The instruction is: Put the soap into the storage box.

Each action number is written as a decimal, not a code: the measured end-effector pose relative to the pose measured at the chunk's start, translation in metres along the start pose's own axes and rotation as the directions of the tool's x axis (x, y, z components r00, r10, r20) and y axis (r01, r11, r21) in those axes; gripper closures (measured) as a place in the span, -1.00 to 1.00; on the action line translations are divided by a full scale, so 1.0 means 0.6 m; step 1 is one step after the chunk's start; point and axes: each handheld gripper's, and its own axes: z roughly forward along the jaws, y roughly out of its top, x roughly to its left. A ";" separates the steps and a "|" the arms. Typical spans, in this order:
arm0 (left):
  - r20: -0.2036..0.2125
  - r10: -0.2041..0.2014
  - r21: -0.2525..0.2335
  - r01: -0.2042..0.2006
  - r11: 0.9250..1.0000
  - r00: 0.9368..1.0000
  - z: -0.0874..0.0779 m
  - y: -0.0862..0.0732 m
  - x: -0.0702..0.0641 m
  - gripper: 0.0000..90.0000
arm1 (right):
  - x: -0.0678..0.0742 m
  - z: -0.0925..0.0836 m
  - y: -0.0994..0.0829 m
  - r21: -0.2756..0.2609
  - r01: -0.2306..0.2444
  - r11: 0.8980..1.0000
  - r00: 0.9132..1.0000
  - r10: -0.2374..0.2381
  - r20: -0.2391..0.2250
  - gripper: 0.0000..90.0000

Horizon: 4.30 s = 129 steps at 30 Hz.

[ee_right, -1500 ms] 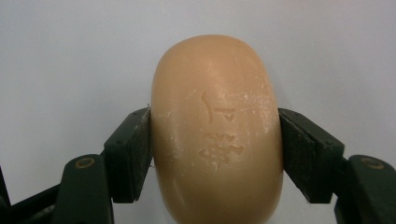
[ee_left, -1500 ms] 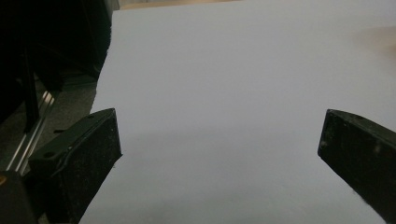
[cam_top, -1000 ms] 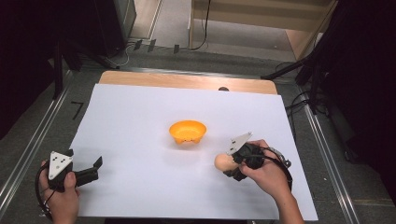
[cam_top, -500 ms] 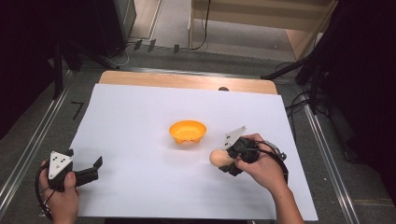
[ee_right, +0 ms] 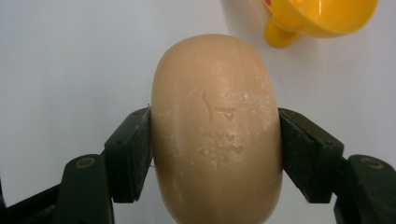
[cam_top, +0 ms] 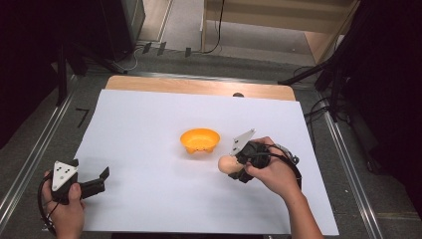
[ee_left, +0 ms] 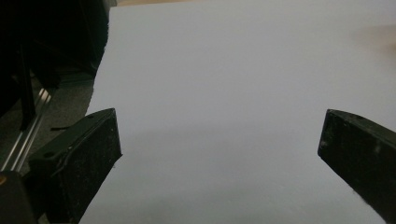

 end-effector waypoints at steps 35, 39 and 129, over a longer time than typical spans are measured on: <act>-0.004 -0.003 0.000 0.003 1.000 1.000 0.000 0.000 0.001 -1.00 | -0.042 0.010 0.077 -0.066 0.106 0.992 0.994 -0.107 -0.012 -0.28; -0.003 -0.004 0.001 0.004 1.000 1.000 0.000 0.000 0.000 -1.00 | -0.048 0.016 0.085 -0.065 0.121 0.991 0.992 -0.122 -0.013 -0.28; 0.004 -0.001 0.005 0.001 1.000 1.000 0.001 0.000 0.000 -1.00 | -0.128 0.064 0.119 -0.079 0.063 0.995 0.997 -0.066 -0.041 -0.71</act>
